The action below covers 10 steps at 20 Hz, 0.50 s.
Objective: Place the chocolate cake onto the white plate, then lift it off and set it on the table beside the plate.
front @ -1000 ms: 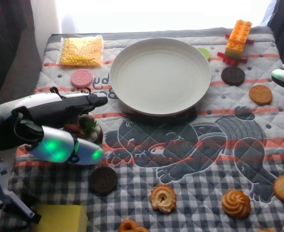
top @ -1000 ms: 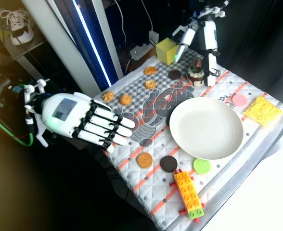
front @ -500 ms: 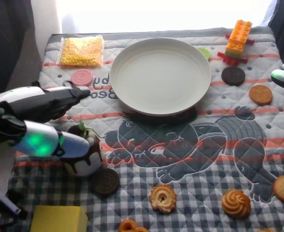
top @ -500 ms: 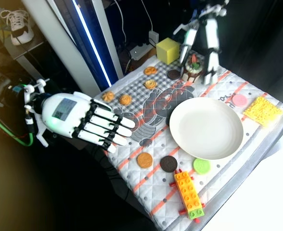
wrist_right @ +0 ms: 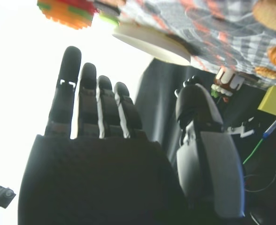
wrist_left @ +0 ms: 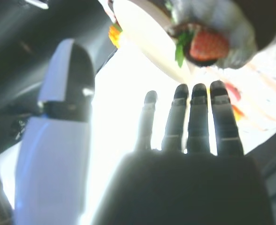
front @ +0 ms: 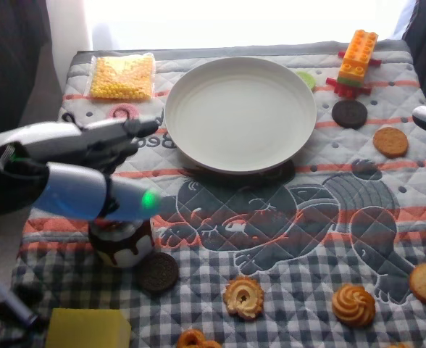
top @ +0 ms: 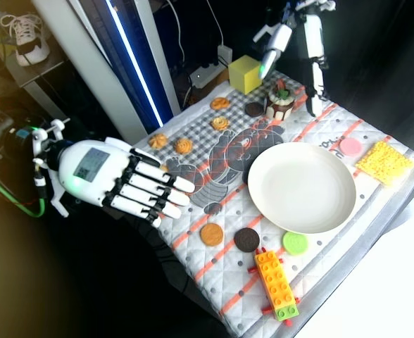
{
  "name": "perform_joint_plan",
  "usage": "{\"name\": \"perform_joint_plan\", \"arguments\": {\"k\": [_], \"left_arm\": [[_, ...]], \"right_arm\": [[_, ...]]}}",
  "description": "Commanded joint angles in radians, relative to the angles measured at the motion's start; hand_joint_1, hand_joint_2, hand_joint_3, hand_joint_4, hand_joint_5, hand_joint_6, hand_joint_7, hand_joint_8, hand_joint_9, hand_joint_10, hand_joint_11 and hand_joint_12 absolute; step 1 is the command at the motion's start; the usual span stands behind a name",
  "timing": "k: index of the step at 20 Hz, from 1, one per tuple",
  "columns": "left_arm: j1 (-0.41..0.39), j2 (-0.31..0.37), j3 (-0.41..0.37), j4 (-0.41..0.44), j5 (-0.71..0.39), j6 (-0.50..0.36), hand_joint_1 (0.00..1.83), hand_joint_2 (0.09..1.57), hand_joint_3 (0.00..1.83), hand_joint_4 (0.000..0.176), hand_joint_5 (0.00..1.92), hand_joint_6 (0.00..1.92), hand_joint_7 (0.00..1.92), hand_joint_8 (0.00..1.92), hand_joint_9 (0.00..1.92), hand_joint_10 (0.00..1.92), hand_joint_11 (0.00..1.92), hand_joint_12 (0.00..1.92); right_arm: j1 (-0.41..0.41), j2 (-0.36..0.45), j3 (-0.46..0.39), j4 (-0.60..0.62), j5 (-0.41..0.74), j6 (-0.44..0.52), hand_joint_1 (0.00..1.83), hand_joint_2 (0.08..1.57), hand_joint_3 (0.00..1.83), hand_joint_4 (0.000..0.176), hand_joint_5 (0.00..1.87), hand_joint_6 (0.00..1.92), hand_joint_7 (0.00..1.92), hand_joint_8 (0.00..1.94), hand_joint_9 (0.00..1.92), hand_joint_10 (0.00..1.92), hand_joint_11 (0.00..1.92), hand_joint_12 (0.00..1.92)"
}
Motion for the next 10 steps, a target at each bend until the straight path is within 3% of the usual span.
{"name": "perform_joint_plan", "arguments": {"k": [1,4,5,6,7,8,10], "left_arm": [[-0.016,0.017,-0.005,-0.003,-0.070,-0.007,0.67,1.01,0.00,0.176,0.00,0.00,0.00,0.00,0.00,0.00,0.00,0.00],[-0.018,0.035,-0.006,-0.003,-0.057,-0.007,0.64,1.01,0.00,0.176,0.00,0.00,0.00,0.00,0.00,0.00,0.00,0.00],[-0.019,0.036,-0.005,-0.003,-0.056,-0.007,0.62,1.02,0.00,0.176,0.00,0.00,0.00,0.00,0.00,0.00,0.00,0.00],[-0.021,0.037,-0.006,-0.003,-0.056,1.148,0.55,1.03,0.01,0.176,0.00,0.00,0.00,0.00,0.00,0.00,0.00,0.00],[-0.026,0.038,-0.009,-0.040,-0.055,1.215,0.51,1.05,0.01,0.176,0.00,0.00,0.00,0.00,0.00,0.00,0.00,0.00],[-0.034,0.039,-0.016,-0.191,-0.064,1.380,0.48,1.06,0.02,0.176,0.00,0.00,0.00,0.00,0.00,0.00,0.00,0.00],[-0.055,0.044,0.001,-0.289,-0.078,1.405,0.56,1.04,0.01,0.176,0.00,0.00,0.00,0.00,0.00,0.00,0.00,0.00]], "right_arm": [[0.004,0.002,0.008,0.005,0.118,0.006,0.30,1.31,0.00,0.000,0.00,0.00,0.05,0.01,0.00,0.43,0.00,1.35],[0.000,-0.006,0.012,0.006,0.118,0.015,0.31,1.32,0.00,0.000,0.00,0.00,0.00,0.00,0.00,0.23,0.00,1.21],[-0.003,-0.007,0.013,0.006,0.118,0.021,0.32,1.32,0.00,0.000,0.00,0.00,0.00,0.00,0.00,0.13,0.00,1.03],[-0.005,-0.007,0.014,0.006,0.118,0.026,0.32,1.32,0.00,0.000,0.00,0.00,0.00,0.00,0.00,0.13,0.00,0.98],[-0.007,-0.007,0.014,0.006,0.118,0.029,0.35,1.34,0.01,0.000,0.00,0.00,0.00,0.00,0.00,0.14,0.00,0.97],[-0.008,-0.008,0.015,0.006,0.119,0.030,0.36,1.34,0.00,0.000,0.00,0.00,0.00,0.00,0.00,0.13,0.00,0.92],[-0.008,-0.011,0.017,0.008,0.120,0.031,0.34,1.33,0.00,0.000,0.00,0.00,0.00,0.00,0.00,0.16,0.00,0.78]]}}
